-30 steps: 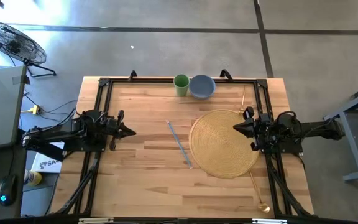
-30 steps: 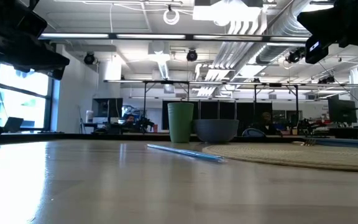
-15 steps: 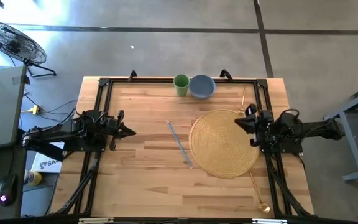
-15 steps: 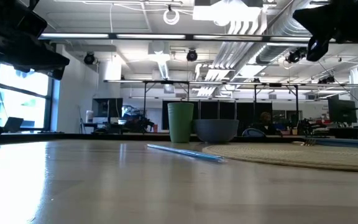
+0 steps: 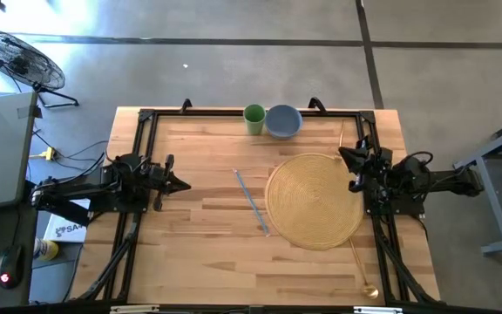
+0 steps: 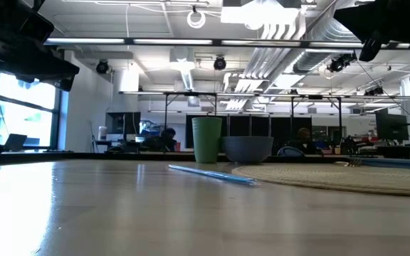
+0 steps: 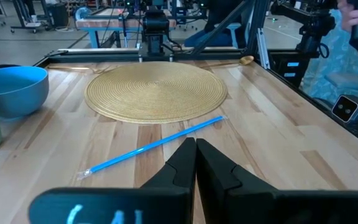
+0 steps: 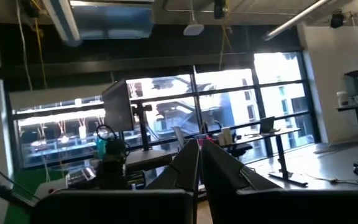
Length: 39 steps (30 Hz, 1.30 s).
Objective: Pick & Place Utensil
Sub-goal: Put the blue bowl on the brown mat
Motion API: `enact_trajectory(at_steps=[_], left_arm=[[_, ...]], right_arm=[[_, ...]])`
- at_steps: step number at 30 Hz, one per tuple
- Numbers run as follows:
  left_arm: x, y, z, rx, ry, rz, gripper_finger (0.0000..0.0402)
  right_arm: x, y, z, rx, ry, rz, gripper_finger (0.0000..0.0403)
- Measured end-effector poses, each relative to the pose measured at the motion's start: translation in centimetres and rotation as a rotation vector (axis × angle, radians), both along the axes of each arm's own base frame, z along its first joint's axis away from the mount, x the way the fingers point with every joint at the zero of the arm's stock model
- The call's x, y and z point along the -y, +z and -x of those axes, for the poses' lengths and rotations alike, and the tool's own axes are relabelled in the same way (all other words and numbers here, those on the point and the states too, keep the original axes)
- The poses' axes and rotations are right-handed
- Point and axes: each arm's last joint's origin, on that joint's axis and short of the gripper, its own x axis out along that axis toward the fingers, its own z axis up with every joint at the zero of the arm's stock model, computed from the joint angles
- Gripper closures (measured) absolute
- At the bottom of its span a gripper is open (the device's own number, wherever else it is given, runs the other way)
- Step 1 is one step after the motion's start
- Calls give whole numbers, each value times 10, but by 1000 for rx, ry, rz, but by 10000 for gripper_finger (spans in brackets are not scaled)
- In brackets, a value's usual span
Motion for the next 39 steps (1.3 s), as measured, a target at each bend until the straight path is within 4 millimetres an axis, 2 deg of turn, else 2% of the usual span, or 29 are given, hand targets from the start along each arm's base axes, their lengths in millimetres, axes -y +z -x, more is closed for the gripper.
enact_trajectory(at_steps=[5, 10, 17, 24, 31, 34, 39], left_arm=[[0, 0, 0, 0, 0, 0, 392], [0, 0, 0, 0, 0, 0, 392], [0, 0, 0, 0, 1, 0, 392], [0, 0, 0, 0, 1, 0, 392], [0, 0, 0, 0, 2, 0, 392], [0, 0, 0, -1, 4, 0, 392], [0, 0, 0, 0, 4, 0, 392]], right_arm=[[-4, 0, -7, -13, 112, 61, 391], [-7, -6, -23, -79, 195, 86, 391], [-8, -14, -49, -178, 171, 65, 391], [-6, 0, -81, -363, 82, 30, 374], [-2, 25, -111, -662, -102, 2, 315], [3, 37, -124, -752, -128, -2, 291], [19, 45, -152, -881, -123, -20, 265]])
